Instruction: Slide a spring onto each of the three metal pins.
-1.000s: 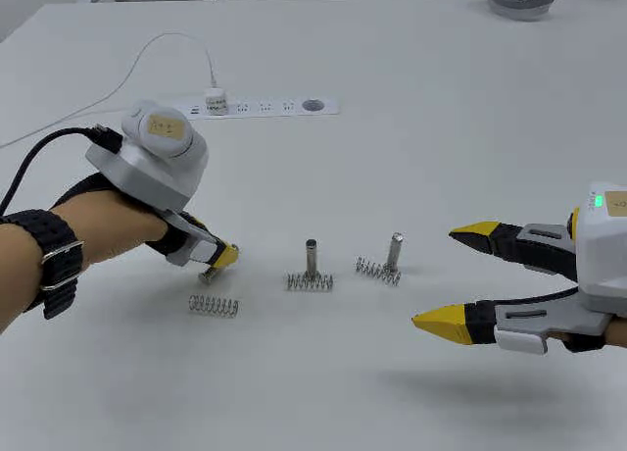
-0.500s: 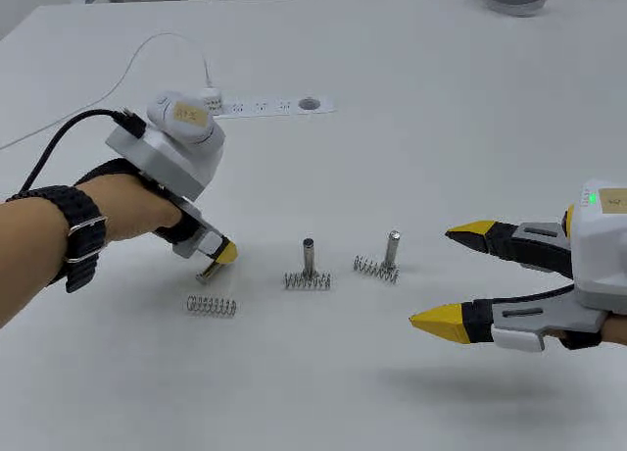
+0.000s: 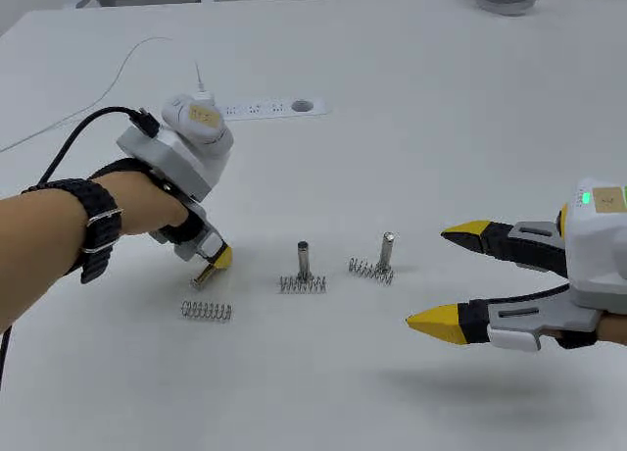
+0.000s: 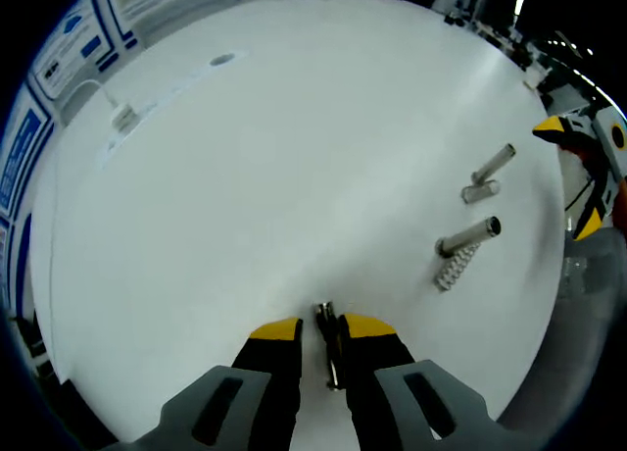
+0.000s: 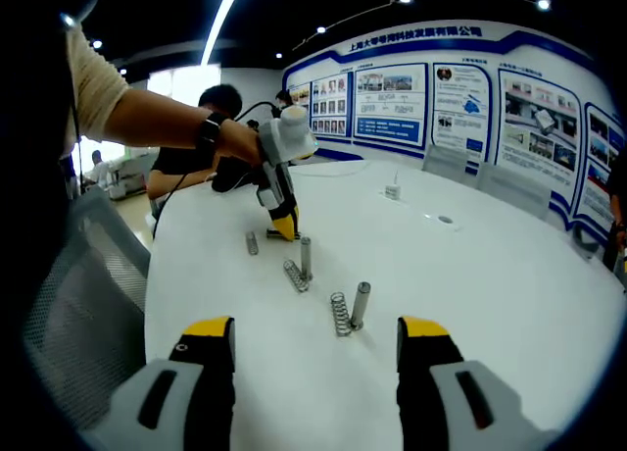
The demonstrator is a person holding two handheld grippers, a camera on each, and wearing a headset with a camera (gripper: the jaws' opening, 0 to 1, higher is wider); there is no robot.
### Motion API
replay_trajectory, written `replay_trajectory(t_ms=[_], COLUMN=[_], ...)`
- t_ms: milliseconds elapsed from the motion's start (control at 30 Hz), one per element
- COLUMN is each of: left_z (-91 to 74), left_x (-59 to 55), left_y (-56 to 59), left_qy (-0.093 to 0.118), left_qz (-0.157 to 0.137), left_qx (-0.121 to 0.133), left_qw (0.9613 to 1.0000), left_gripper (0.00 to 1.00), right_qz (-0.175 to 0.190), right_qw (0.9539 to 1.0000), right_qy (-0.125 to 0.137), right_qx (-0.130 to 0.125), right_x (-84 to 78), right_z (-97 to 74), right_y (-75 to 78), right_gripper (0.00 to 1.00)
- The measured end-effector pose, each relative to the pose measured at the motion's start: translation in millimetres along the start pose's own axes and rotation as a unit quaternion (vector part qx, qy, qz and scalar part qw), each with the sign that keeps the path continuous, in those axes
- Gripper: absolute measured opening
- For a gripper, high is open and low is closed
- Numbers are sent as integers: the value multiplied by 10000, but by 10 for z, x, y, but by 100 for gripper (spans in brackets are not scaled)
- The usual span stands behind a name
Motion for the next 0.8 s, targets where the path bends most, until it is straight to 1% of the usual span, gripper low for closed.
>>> replay_trajectory(t_ms=[100,367,400,500,600,767,800], left_z=[5,25,26,27,38,43,63], left_x=[17,23,25,36,48,64,71], left_y=[7,10,4,10,28,70,57], left_qy=[-25,-193,-240,-292,-365,-505,-527], left_qz=[-24,-45,-73,-94,-37,155,183], left_qx=[0,64,89,121,198,323,345], left_qw=[10000,9998,9996,9995,9991,9981,9978], left_gripper=[14,10,9,9,9,9,9], right_qz=[1,-2,3,1,6,14,18], right_qw=[10000,10000,10000,10000,10000,10000,10000], right_qy=[-2,0,10,6,4,3,6], right_qx=[6,-3,0,-3,0,15,15], right_x=[0,8,11,9,8,6,6], right_z=[0,-5,-2,-2,2,8,9], right_y=[-1,-10,-12,-8,-11,-19,-18], right_gripper=[68,68,68,68,68,68,68])
Point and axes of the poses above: the centre of the closed fingertips' face, and the gripper's own axes: z roughly forward along the fingers, y roughly to its right, x roughly out of its top, the point moved 8 cm from there along -z, roughly backward along the fingers, and after that the axes turned 14 degrees about y, right-handed, at the moved point
